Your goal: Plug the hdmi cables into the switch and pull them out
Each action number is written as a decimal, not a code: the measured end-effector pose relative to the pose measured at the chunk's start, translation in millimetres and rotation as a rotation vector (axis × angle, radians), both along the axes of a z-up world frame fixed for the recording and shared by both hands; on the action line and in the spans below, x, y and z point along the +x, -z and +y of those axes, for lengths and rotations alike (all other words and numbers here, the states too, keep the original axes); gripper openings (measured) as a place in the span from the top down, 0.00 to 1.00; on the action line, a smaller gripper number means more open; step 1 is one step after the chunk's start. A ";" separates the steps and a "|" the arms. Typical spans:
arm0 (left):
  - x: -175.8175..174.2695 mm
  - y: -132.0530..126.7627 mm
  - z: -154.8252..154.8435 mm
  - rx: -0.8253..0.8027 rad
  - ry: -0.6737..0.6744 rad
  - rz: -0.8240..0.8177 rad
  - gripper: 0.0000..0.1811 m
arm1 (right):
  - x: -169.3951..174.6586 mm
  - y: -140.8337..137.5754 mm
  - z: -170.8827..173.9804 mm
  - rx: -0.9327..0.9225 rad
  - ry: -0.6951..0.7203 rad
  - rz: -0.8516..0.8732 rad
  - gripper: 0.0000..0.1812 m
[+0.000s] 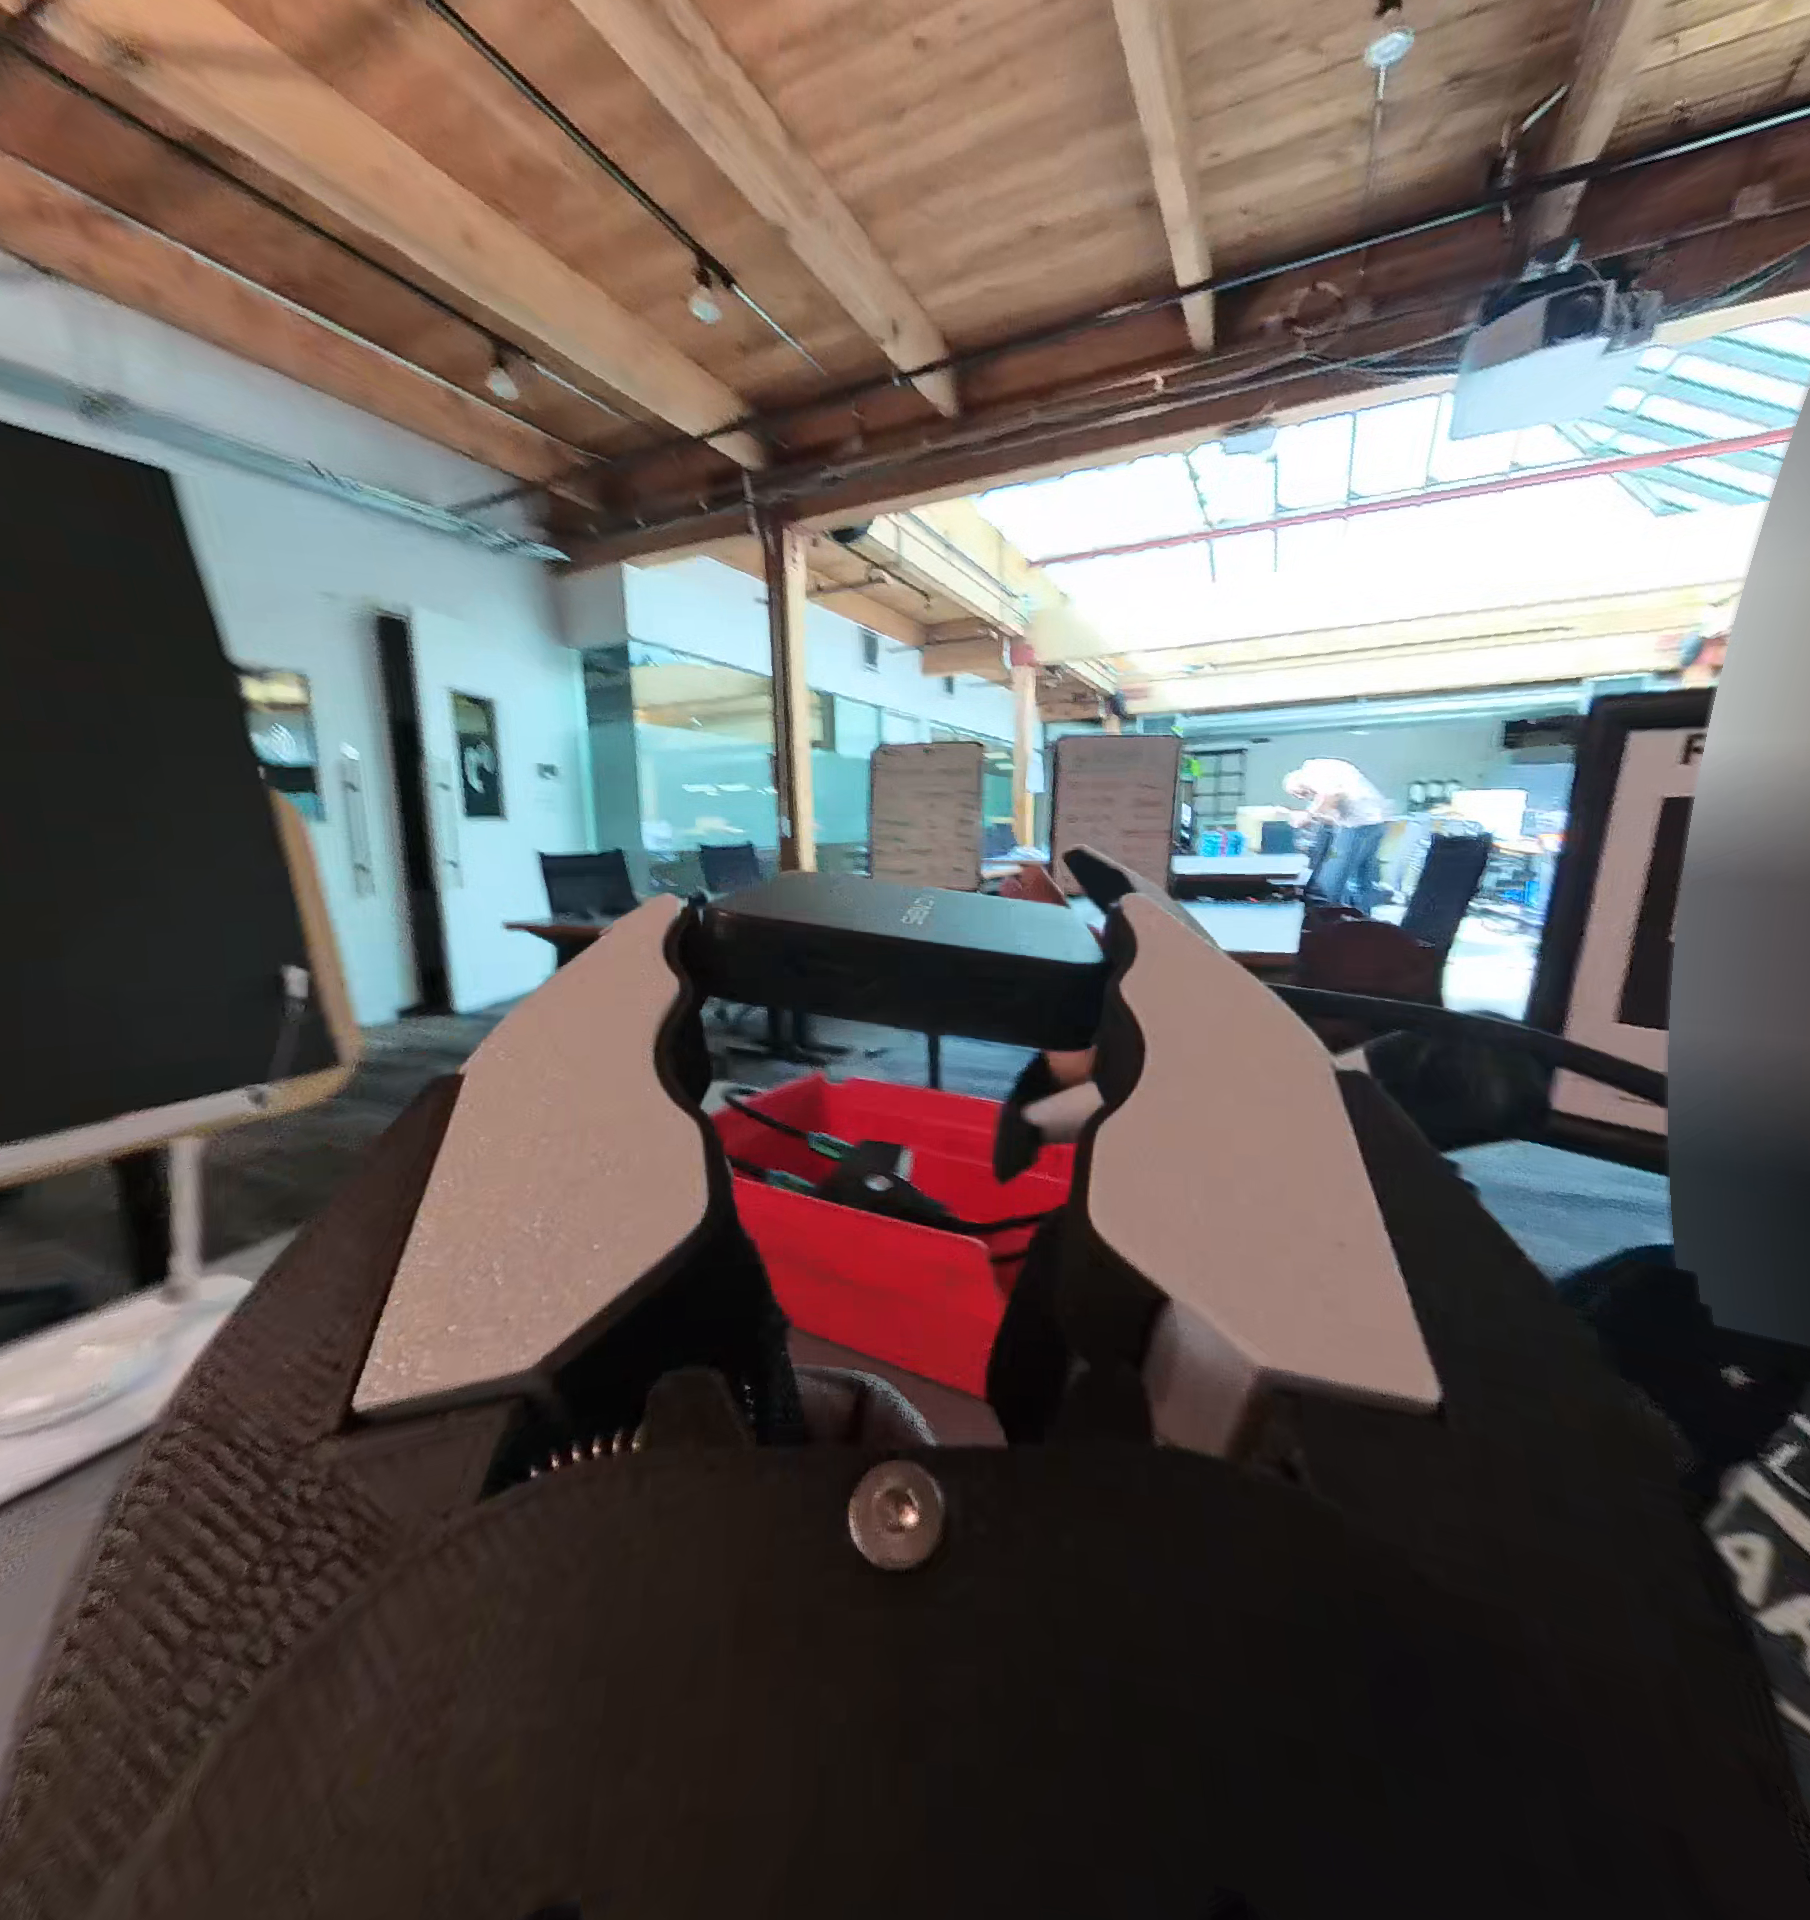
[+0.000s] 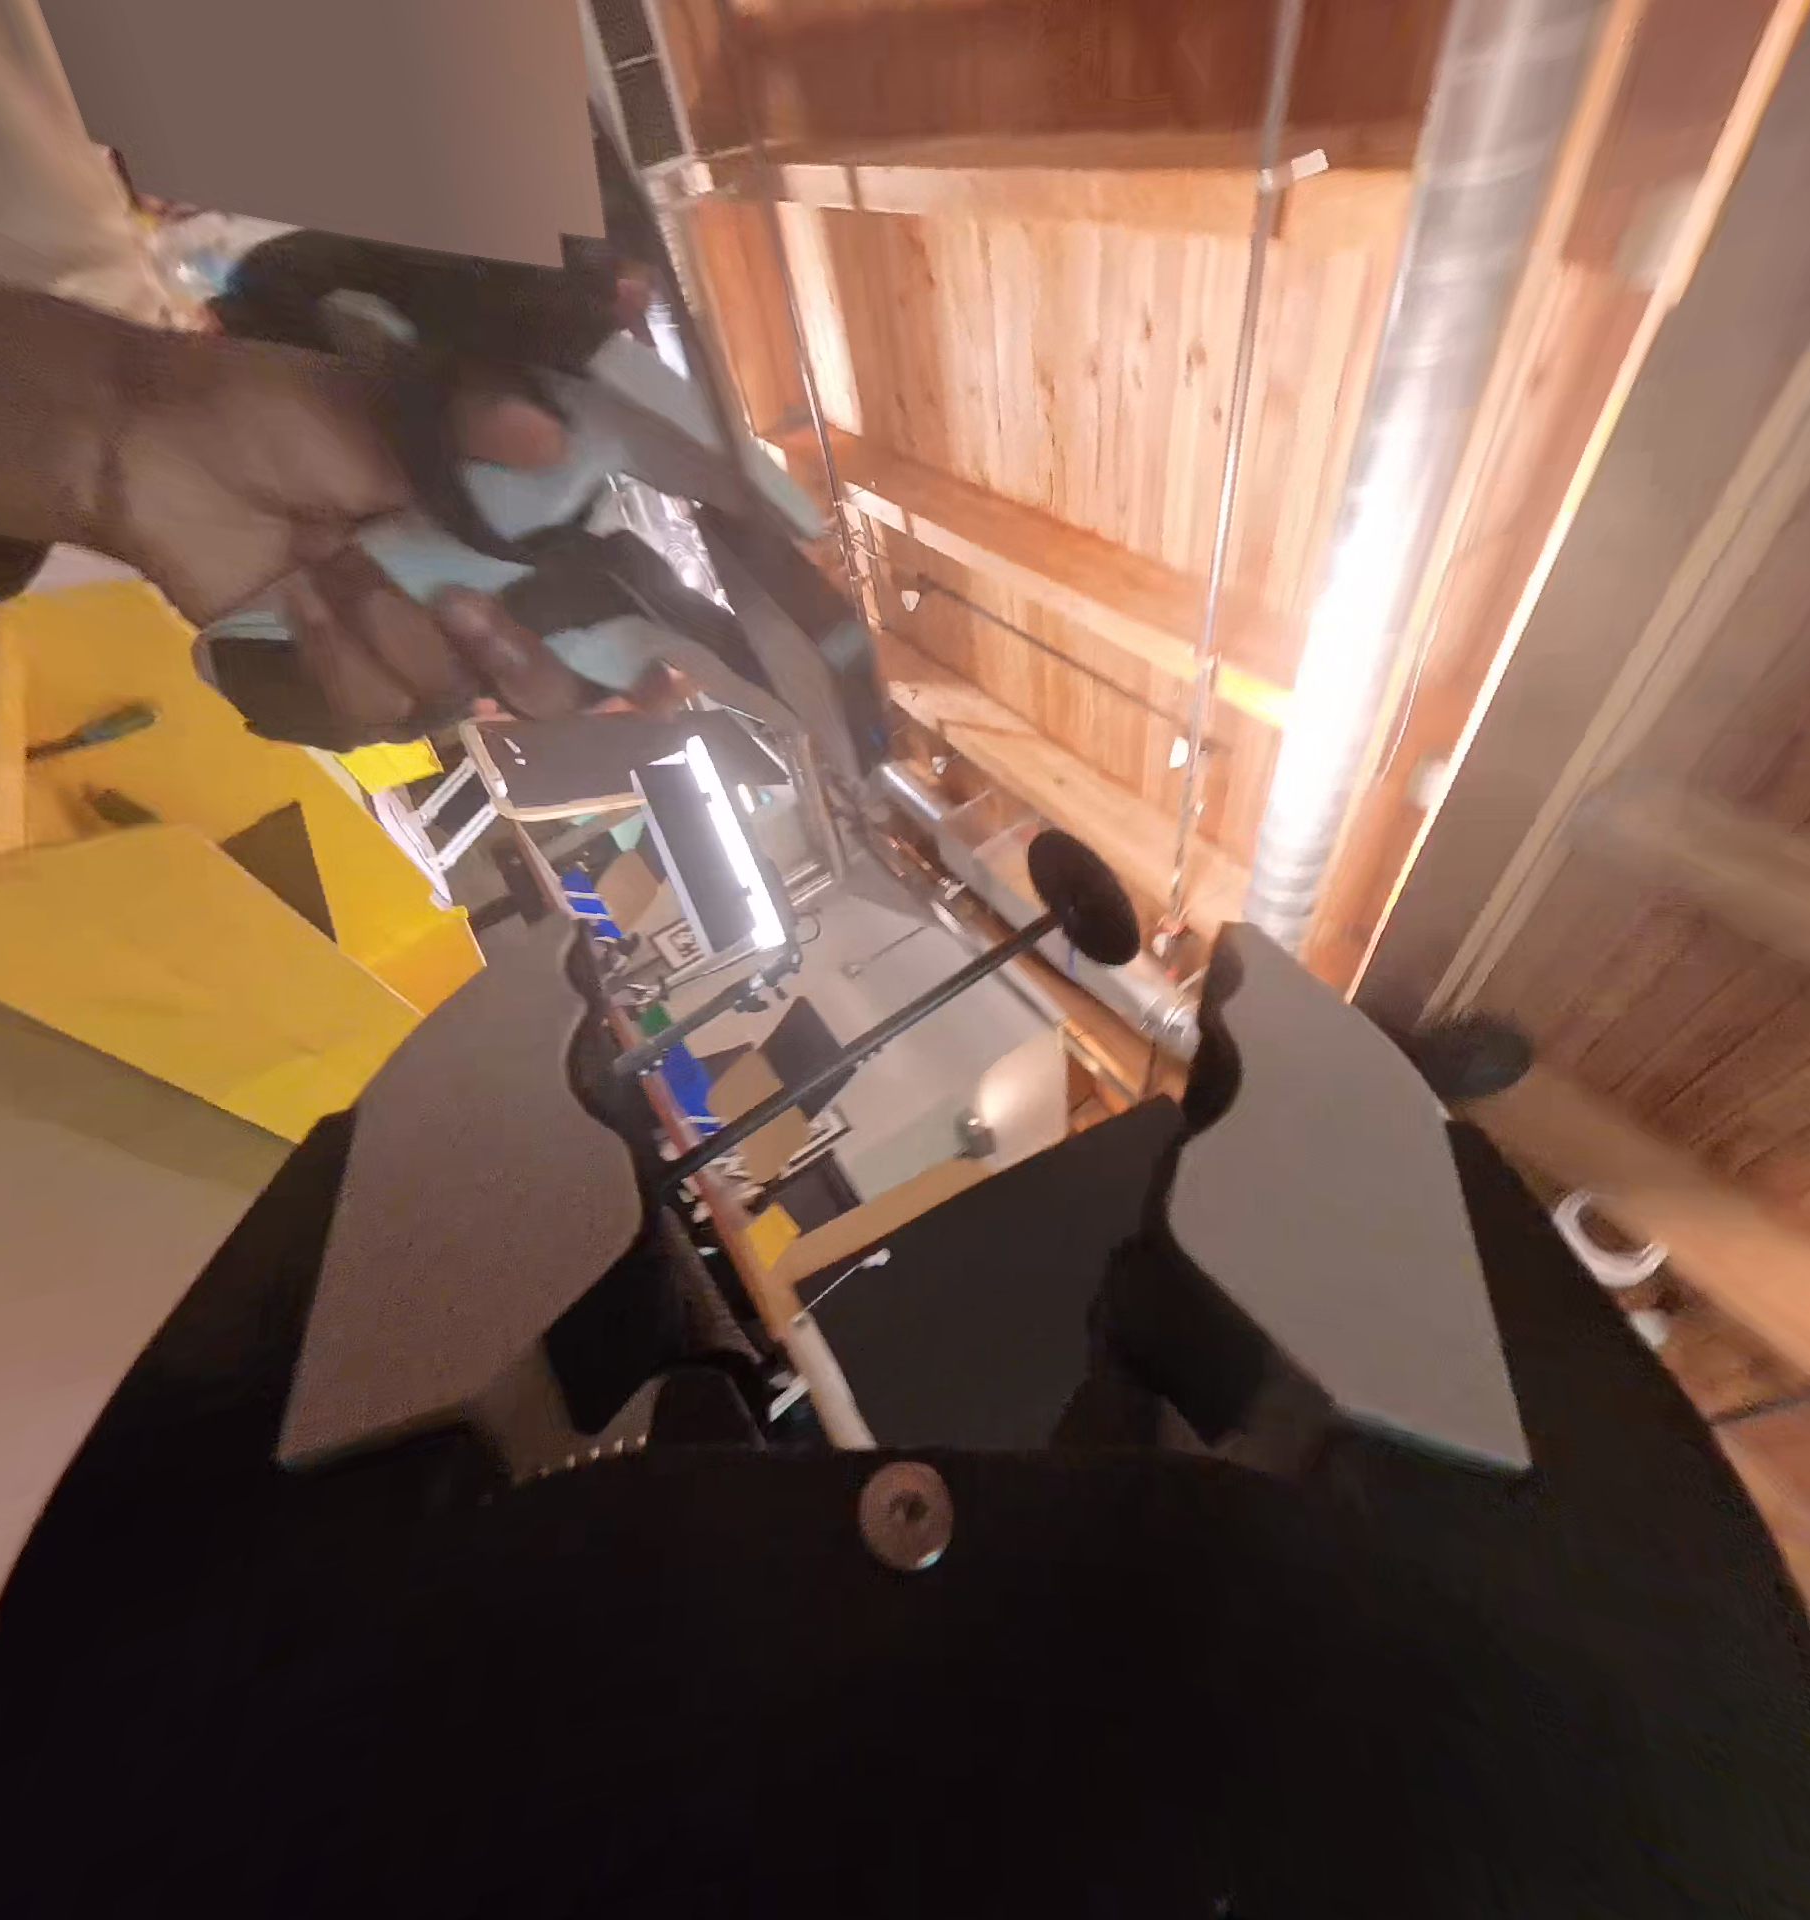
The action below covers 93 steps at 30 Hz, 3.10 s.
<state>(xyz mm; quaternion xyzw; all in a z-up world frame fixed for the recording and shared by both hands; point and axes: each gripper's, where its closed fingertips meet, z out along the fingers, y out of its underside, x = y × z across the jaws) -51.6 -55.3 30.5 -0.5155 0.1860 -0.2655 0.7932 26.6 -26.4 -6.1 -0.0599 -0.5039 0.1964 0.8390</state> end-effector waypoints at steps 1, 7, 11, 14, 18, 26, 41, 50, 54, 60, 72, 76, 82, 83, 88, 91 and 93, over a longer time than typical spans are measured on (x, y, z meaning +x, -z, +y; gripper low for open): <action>13.0 6.5 3.1 -0.035 0.029 0.015 0.60 | -4.8 3.9 -10.7 0.051 0.002 0.013 0.44; 71.2 37.5 3.5 -0.219 0.280 0.046 0.60 | -6.3 2.1 -32.4 0.068 -0.049 0.096 0.65; 88.8 54.9 3.5 -0.275 0.345 0.130 0.60 | -10.2 14.7 -35.7 0.109 -0.083 0.023 0.90; 77.6 49.4 7.9 -0.147 0.220 0.204 0.60 | -20.4 24.3 -29.3 -0.086 -0.190 -0.142 0.91; 53.9 48.9 9.5 0.021 0.027 0.359 0.61 | -18.8 18.7 -18.4 -0.638 -0.560 -0.318 0.92; 68.3 80.1 23.8 -0.231 0.137 0.344 0.73 | -16.3 33.2 -15.5 -1.055 -0.826 -0.688 0.91; 33.0 72.1 50.8 -0.308 0.008 0.069 0.93 | -23.0 26.0 42.8 -0.182 0.213 -0.229 0.55; 59.1 98.3 43.2 -0.387 0.063 0.298 0.92 | -41.0 52.6 37.5 -0.053 0.327 -0.342 0.59; 72.3 75.4 17.2 -0.118 0.130 0.372 0.80 | -31.7 53.8 11.6 -0.289 -0.019 -0.449 0.59; 77.3 55.6 -14.8 0.145 0.200 0.414 0.60 | -12.8 61.5 -13.4 -0.445 -0.399 -0.616 0.59; 100.8 66.9 13.7 0.145 0.082 0.385 0.52 | -7.1 60.5 -18.9 -0.557 -0.599 -0.645 0.59; 105.8 68.3 13.3 0.147 0.079 0.381 0.62 | -10.1 68.9 -23.7 -0.531 -0.591 -0.681 0.59; 87.2 63.0 28.9 0.193 -0.108 0.378 0.63 | -15.9 63.7 -0.1 -0.551 -0.466 -0.623 0.59; 77.0 61.5 35.4 0.218 -0.228 0.407 0.63 | -13.4 62.0 7.9 -0.567 -0.445 -0.613 0.60; 40.1 63.0 56.0 0.228 -0.598 0.512 0.62 | 0.8 24.6 33.2 -0.761 -0.437 -0.443 0.67; 34.8 71.2 63.9 0.215 -0.674 0.541 0.62 | -7.8 22.9 29.2 -0.766 -0.272 -0.437 0.71; 34.6 79.0 70.0 0.220 -0.734 0.612 0.63 | -16.9 27.9 26.9 -0.736 -0.115 -0.437 0.75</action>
